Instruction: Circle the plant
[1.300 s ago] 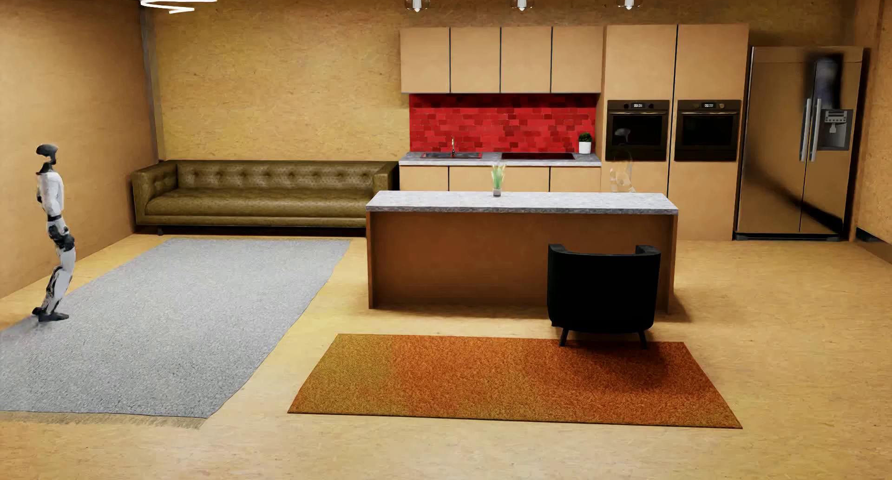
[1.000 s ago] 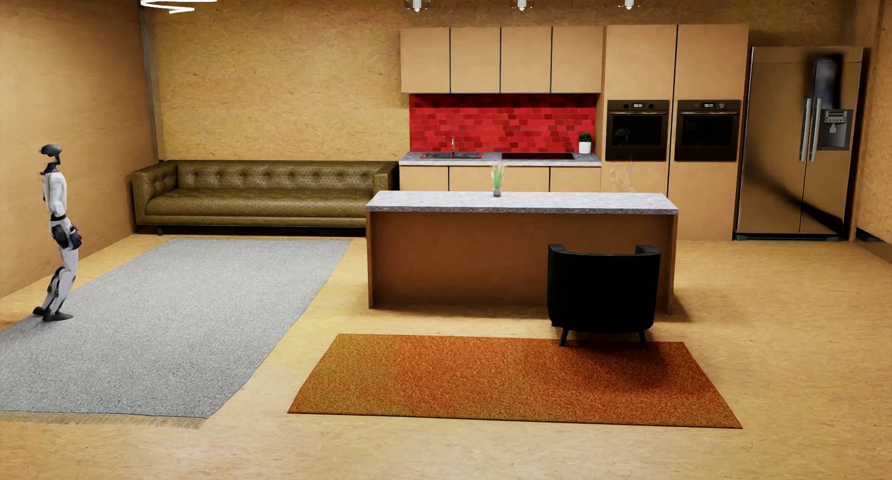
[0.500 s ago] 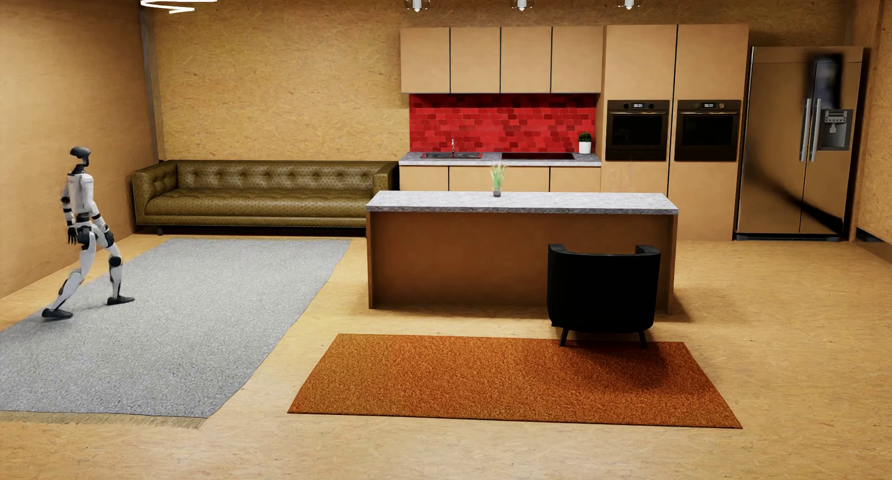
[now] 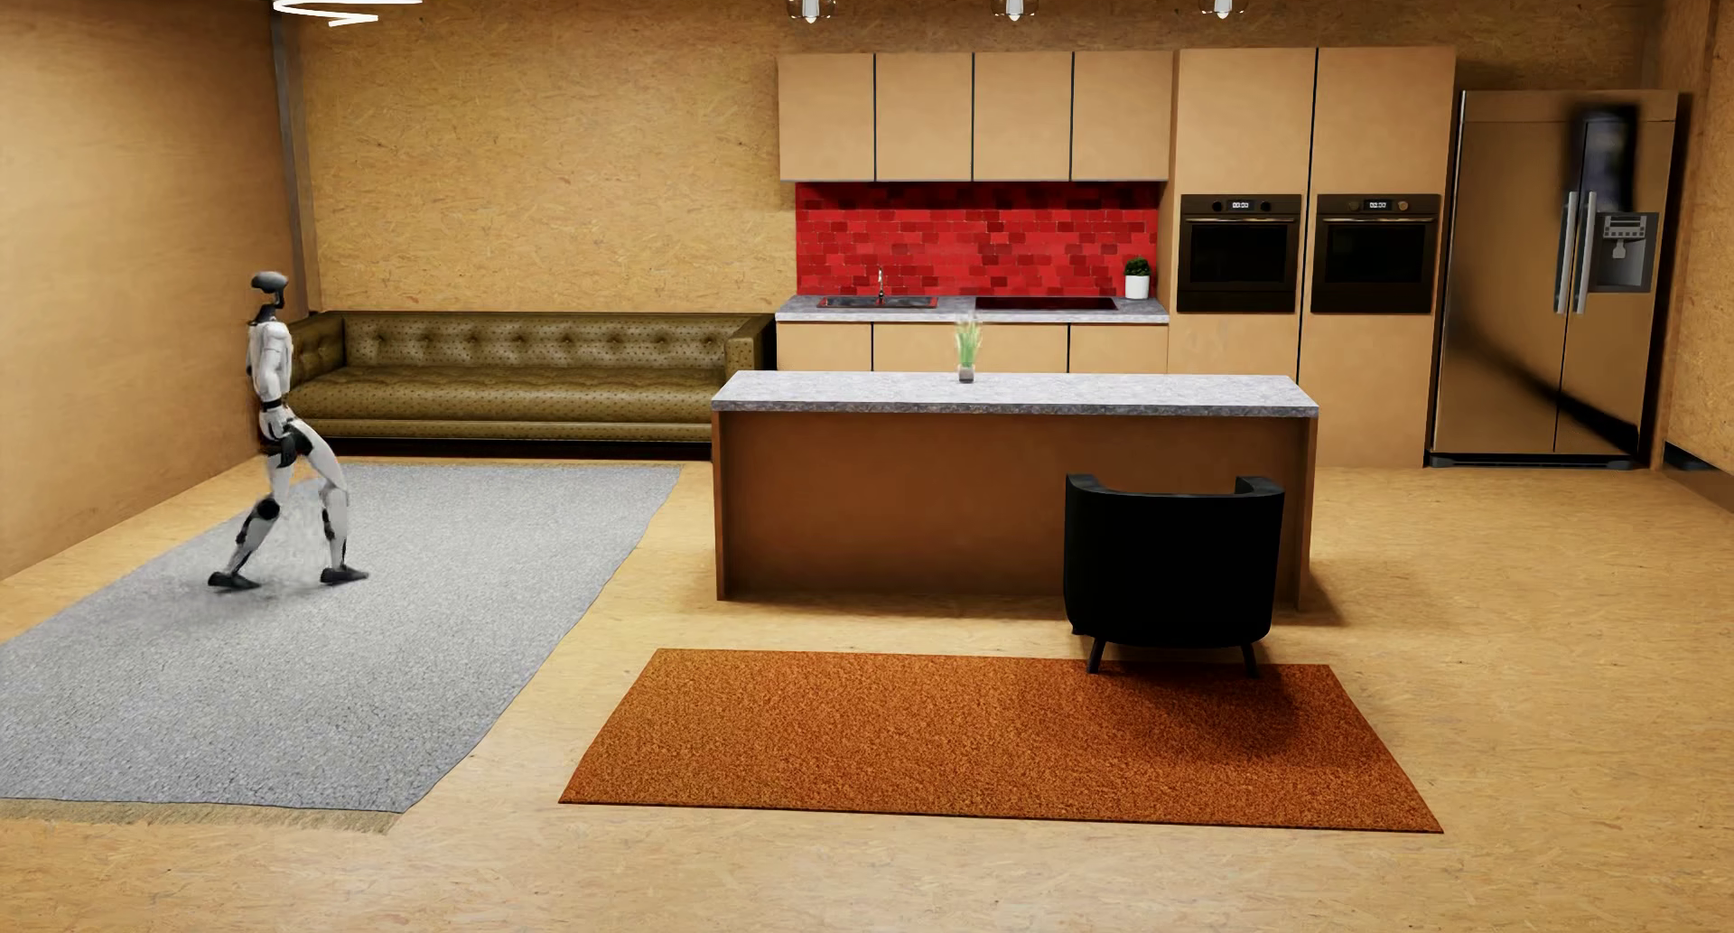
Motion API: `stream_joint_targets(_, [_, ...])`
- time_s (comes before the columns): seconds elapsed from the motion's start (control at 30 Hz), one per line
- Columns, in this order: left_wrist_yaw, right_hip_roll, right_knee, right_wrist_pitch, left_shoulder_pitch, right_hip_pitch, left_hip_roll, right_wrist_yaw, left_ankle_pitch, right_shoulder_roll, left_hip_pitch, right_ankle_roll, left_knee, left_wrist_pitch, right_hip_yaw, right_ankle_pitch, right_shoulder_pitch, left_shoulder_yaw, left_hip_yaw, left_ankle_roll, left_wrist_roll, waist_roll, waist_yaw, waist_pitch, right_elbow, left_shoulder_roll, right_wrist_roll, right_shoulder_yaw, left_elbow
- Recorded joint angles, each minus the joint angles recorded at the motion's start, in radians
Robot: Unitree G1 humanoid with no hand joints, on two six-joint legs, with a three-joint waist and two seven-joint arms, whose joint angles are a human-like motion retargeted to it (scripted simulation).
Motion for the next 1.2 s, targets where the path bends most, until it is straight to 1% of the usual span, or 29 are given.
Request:
stream_joint_targets(0.03, [0.0, -0.005, -0.084, 0.0, -0.021, -0.025, 0.003, 0.0, -0.018, -0.003, 0.047, 0.0, -0.008, 0.0, 0.0, -0.204, 0.011, 0.004, 0.0, 0.0, 0.0, -0.002, -0.017, -0.013, -0.005, 0.011, 0.0, 0.011, -0.017])
stream_joint_targets(0.07, [0.0, -0.006, -0.084, 0.0, -0.038, -0.048, 0.011, 0.0, -0.03, 0.0, 0.079, 0.0, 0.001, 0.0, 0.0, -0.306, 0.017, 0.015, 0.0, 0.0, 0.0, 0.003, -0.036, -0.021, 0.012, 0.014, 0.0, 0.018, -0.016])
stream_joint_targets(0.1, [0.0, -0.007, -0.071, 0.0, -0.043, -0.065, 0.015, 0.0, -0.02, -0.005, 0.107, 0.0, 0.02, 0.0, 0.0, -0.206, 0.02, 0.035, 0.0, 0.0, 0.0, 0.008, -0.068, -0.016, 0.012, 0.01, 0.0, 0.031, -0.009])
stream_joint_targets(0.13, [0.0, 0.005, -0.005, 0.0, -0.036, -0.103, 0.032, 0.0, 0.037, -0.005, 0.123, 0.0, 0.06, 0.0, 0.0, 0.023, 0.024, 0.053, 0.0, 0.0, 0.0, 0.022, -0.078, -0.023, 0.019, 0.002, 0.0, 0.033, 0.003])
stream_joint_targets(0.17, [0.0, 0.026, 0.07, 0.0, -0.022, -0.125, 0.058, 0.0, 0.155, -0.002, 0.108, 0.0, 0.136, 0.0, 0.0, 0.188, 0.021, 0.066, 0.0, 0.0, 0.0, 0.048, -0.079, -0.03, 0.033, -0.014, 0.0, 0.043, 0.023])
stream_joint_targets(0.2, [0.0, 0.058, 0.13, 0.0, -0.003, -0.093, 0.086, 0.0, 0.329, -0.001, 0.075, 0.0, 0.287, 0.0, 0.0, 0.219, 0.013, 0.056, 0.0, 0.0, 0.0, 0.066, -0.054, -0.025, 0.052, -0.029, 0.0, 0.053, 0.051])
stream_joint_targets(0.23, [0.0, 0.088, 0.153, 0.0, 0.015, -0.049, 0.101, 0.0, 0.466, 0.002, -0.025, 0.0, 0.486, 0.0, 0.0, 0.201, -0.001, 0.038, 0.0, 0.0, 0.0, 0.068, -0.02, -0.033, 0.062, -0.032, 0.0, 0.056, 0.078])
stream_joint_targets(0.27, [0.0, 0.118, 0.145, 0.0, 0.024, 0.016, 0.123, 0.0, 0.44, 0.001, -0.143, 0.0, 0.691, 0.0, 0.0, 0.157, -0.01, 0.004, 0.0, 0.0, 0.0, 0.074, 0.017, -0.032, 0.043, -0.028, 0.0, 0.035, 0.087])
stream_joint_targets(0.33, [0.0, 0.122, 0.061, 0.0, 0.044, 0.231, 0.118, 0.0, 0.199, 0.005, -0.32, 0.0, 0.872, 0.0, 0.0, 0.011, -0.065, -0.022, 0.0, 0.0, 0.0, 0.048, 0.124, 0.002, 0.038, -0.03, 0.0, 0.007, 0.094])
stream_joint_targets(0.37, [0.0, 0.113, 0.024, 0.0, 0.059, 0.316, 0.104, 0.0, 0.133, 0.0, -0.412, 0.0, 0.843, 0.0, 0.0, -0.065, -0.093, -0.024, 0.0, 0.0, 0.0, 0.026, 0.186, 0.002, 0.015, -0.028, 0.0, -0.012, 0.096])
stream_joint_targets(0.43, [0.0, 0.087, -0.065, 0.0, 0.105, 0.509, 0.102, 0.0, 0.117, -0.034, -0.522, 0.0, 0.599, 0.0, 0.0, -0.232, -0.144, -0.029, 0.0, 0.0, 0.0, -0.001, 0.294, 0.005, -0.067, -0.015, 0.0, -0.01, 0.078])
stream_joint_targets(0.5, [0.0, 0.061, -0.125, 0.0, 0.125, 0.652, 0.103, 0.0, 0.204, -0.042, -0.599, 0.0, 0.258, 0.0, 0.0, -0.388, -0.205, -0.004, 0.0, 0.0, 0.0, -0.016, 0.346, -0.01, -0.093, -0.017, 0.0, -0.081, 0.102])
stream_joint_targets(0.57, [0.0, 0.049, -0.123, 0.0, 0.133, 0.723, 0.11, 0.0, 0.279, -0.055, -0.637, 0.0, 0.01, 0.0, 0.0, -0.432, -0.251, -0.013, 0.0, 0.0, 0.0, -0.023, 0.378, -0.046, -0.118, -0.018, 0.0, -0.12, 0.132])
stream_joint_targets(0.63, [0.0, 0.012, -0.059, 0.0, 0.138, 0.791, 0.087, 0.0, 0.234, -0.057, -0.662, 0.0, 0.088, 0.0, 0.0, -0.34, -0.243, -0.016, 0.0, 0.0, 0.0, -0.039, 0.41, -0.045, -0.145, -0.021, 0.0, -0.141, 0.165])
stream_joint_targets(0.67, [0.0, -0.013, 0.027, 0.0, 0.141, 0.803, 0.067, 0.0, 0.266, -0.044, -0.65, 0.0, 0.162, 0.0, 0.0, -0.241, -0.213, -0.035, 0.0, 0.0, 0.0, -0.048, 0.425, -0.055, -0.145, -0.02, 0.0, -0.164, 0.194])
stream_joint_targets(0.7, [0.0, -0.041, 0.187, 0.0, 0.145, 0.747, 0.047, 0.0, 0.282, -0.016, -0.661, 0.0, 0.24, 0.0, 0.0, -0.094, -0.184, -0.025, 0.0, 0.0, 0.0, -0.068, 0.425, -0.074, -0.117, -0.026, 0.0, -0.184, 0.219])
stream_joint_targets(0.73, [0.0, -0.071, 0.402, 0.0, 0.146, 0.678, 0.009, 0.0, 0.238, 0.006, -0.613, 0.0, 0.298, 0.0, 0.0, 0.033, -0.157, -0.013, 0.0, 0.0, 0.0, -0.083, 0.41, -0.062, -0.082, -0.032, 0.0, -0.177, 0.243])
stream_joint_targets(0.8, [0.0, -0.086, 0.808, 0.0, 0.125, 0.441, -0.024, 0.0, 0.164, 0.02, -0.454, 0.0, 0.256, 0.0, 0.0, 0.037, -0.139, -0.021, 0.0, 0.0, 0.0, -0.088, 0.337, -0.033, -0.047, -0.034, 0.0, -0.1, 0.234])
stream_joint_targets(0.83, [0.0, -0.069, 0.833, 0.0, 0.11, 0.331, -0.013, 0.0, 0.154, 0.025, -0.372, 0.0, 0.21, 0.0, 0.0, 0.052, -0.131, -0.032, 0.0, 0.0, 0.0, -0.072, 0.275, -0.027, -0.028, -0.028, 0.0, -0.049, 0.214])
stream_joint_targets(0.87, [0.0, -0.053, 0.737, 0.0, 0.093, 0.248, -0.009, 0.0, 0.15, 0.031, -0.296, 0.0, 0.163, 0.0, 0.0, 0.096, -0.114, -0.03, 0.0, 0.0, 0.0, -0.053, 0.21, -0.015, 0.001, -0.023, 0.0, -0.029, 0.185])
stream_joint_targets(0.93, [0.0, -0.035, 0.331, 0.0, 0.053, 0.126, 0.001, 0.0, 0.129, 0.025, -0.144, 0.0, 0.067, 0.0, 0.0, 0.259, -0.065, -0.019, 0.0, 0.0, 0.0, -0.03, 0.124, -0.006, 0.041, -0.007, 0.0, -0.022, 0.108])
stream_joint_targets(0.97, [0.0, -0.032, 0.126, 0.0, 0.041, 0.094, 0.002, 0.0, 0.115, 0.017, -0.083, 0.0, 0.037, 0.0, 0.0, 0.219, -0.046, 0.004, 0.0, 0.0, 0.0, -0.024, 0.097, -0.011, 0.049, 0.004, 0.0, -0.014, 0.051])
stream_joint_targets(1.0, [0.0, -0.026, -0.015, 0.0, 0.031, 0.073, 0.009, 0.0, 0.093, 0.01, -0.04, 0.0, 0.028, 0.0, 0.0, 0.015, -0.032, 0.038, 0.0, 0.0, 0.0, -0.019, 0.074, -0.021, 0.06, 0.013, 0.0, 0.008, 0.01])
stream_joint_targets(1.03, [0.0, -0.02, -0.056, 0.0, 0.023, 0.055, 0.017, 0.0, 0.077, 0.003, 0.002, 0.0, 0.034, 0.0, 0.0, -0.17, -0.014, 0.061, 0.0, 0.0, 0.0, -0.012, 0.061, -0.027, 0.066, 0.024, 0.0, 0.019, -0.02])
stream_joint_targets(1.07, [0.0, -0.011, -0.049, 0.0, 0.028, 0.034, 0.02, 0.0, 0.078, -0.011, 0.033, 0.0, 0.057, 0.0, 0.0, -0.148, 0.004, 0.086, 0.0, 0.0, 0.0, -0.004, 0.049, -0.03, 0.051, 0.028, 0.0, 0.043, -0.031])
stream_joint_targets(1.1, [0.0, 0.005, -0.006, 0.0, 0.043, 0.026, 0.026, 0.0, 0.123, -0.016, 0.053, 0.0, 0.107, 0.0, 0.0, -0.016, 0.021, 0.113, 0.0, 0.0, 0.0, 0.004, 0.042, -0.036, 0.054, 0.025, 0.0, 0.049, -0.032])
stream_joint_targets(1.13, [0.0, 0.038, 0.039, 0.0, 0.067, 0.04, 0.052, 0.0, 0.227, -0.016, 0.04, 0.0, 0.221, 0.0, 0.0, 0.087, 0.038, 0.14, 0.0, 0.0, 0.0, 0.023, 0.051, -0.043, 0.058, 0.018, 0.0, 0.043, -0.022])
stream_joint_targets(1.17, [0.0, 0.078, 0.084, 0.0, 0.079, 0.061, 0.088, 0.0, 0.358, -0.014, -0.047, 0.0, 0.433, 0.0, 0.0, 0.135, 0.043, 0.132, 0.0, 0.0, 0.0, 0.042, 0.073, -0.052, 0.07, 0.008, 0.0, 0.05, 0.017])
stream_joint_targets(1.2, [0.0, 0.103, 0.112, 0.0, 0.089, 0.116, 0.101, 0.0, 0.38, -0.015, -0.151, 0.0, 0.651, 0.0, 0.0, 0.107, 0.037, 0.114, 0.0, 0.0, 0.0, 0.048, 0.109, -0.047, 0.08, 0.004, 0.0, 0.057, 0.055])
